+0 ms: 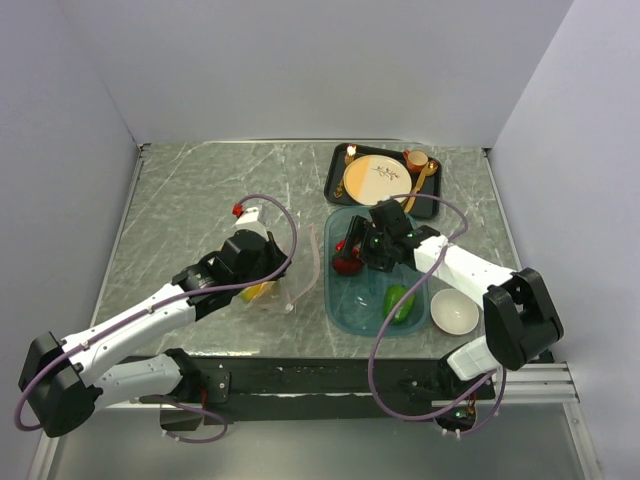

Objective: Place the food in the zip-top bag and seal the zipper
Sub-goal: Pick up the fake fruit from the bin, then place the fake fruit in the zipper food storage bag.

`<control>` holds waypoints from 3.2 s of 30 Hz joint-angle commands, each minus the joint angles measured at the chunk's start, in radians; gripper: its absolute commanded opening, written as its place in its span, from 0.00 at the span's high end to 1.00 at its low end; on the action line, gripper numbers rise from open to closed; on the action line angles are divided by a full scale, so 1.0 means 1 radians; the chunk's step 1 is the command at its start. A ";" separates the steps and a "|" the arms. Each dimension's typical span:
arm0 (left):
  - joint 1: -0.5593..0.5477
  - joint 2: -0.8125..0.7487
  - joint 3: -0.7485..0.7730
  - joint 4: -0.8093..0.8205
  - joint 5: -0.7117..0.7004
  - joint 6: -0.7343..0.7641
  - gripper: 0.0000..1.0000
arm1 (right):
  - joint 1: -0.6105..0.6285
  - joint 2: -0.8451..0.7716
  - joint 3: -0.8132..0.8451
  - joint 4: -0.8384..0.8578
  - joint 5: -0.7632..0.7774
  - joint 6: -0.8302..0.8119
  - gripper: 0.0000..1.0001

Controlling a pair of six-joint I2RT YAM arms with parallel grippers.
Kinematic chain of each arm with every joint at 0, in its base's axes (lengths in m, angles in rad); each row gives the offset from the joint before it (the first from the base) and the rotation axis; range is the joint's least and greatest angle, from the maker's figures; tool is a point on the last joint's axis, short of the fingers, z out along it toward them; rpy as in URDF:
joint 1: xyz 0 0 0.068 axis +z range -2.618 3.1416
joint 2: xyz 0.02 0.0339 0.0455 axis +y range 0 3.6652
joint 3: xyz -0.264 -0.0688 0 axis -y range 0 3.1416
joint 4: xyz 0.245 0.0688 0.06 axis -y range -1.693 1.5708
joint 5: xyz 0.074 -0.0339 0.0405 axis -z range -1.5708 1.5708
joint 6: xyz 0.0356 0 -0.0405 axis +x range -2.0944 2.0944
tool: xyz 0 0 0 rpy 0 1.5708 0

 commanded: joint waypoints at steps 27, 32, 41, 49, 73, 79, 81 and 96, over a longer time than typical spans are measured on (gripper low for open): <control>-0.002 -0.016 0.015 0.015 -0.017 0.001 0.99 | 0.007 0.043 0.027 0.029 0.048 0.044 0.72; -0.004 -0.008 0.023 0.018 -0.008 0.004 0.99 | 0.006 -0.012 0.009 0.023 0.064 0.016 0.75; -0.004 -0.002 0.029 0.020 -0.007 0.002 0.99 | 0.007 -0.055 0.024 -0.009 0.069 -0.011 0.85; -0.004 0.007 0.035 0.015 -0.004 0.010 0.99 | 0.026 -0.265 -0.045 0.061 0.017 -0.024 0.80; -0.004 -0.002 0.044 0.010 0.001 -0.005 0.99 | 0.317 -0.149 0.168 0.011 0.044 -0.088 0.75; -0.004 -0.010 0.040 0.004 -0.010 -0.007 0.99 | 0.333 -0.093 0.219 -0.022 0.070 -0.103 0.56; -0.004 -0.011 0.038 0.006 -0.010 -0.007 0.99 | 0.336 -0.096 0.231 -0.037 0.089 -0.106 0.46; -0.004 -0.047 0.052 -0.006 -0.028 -0.012 0.99 | 0.327 -0.204 0.202 -0.095 0.271 -0.090 0.01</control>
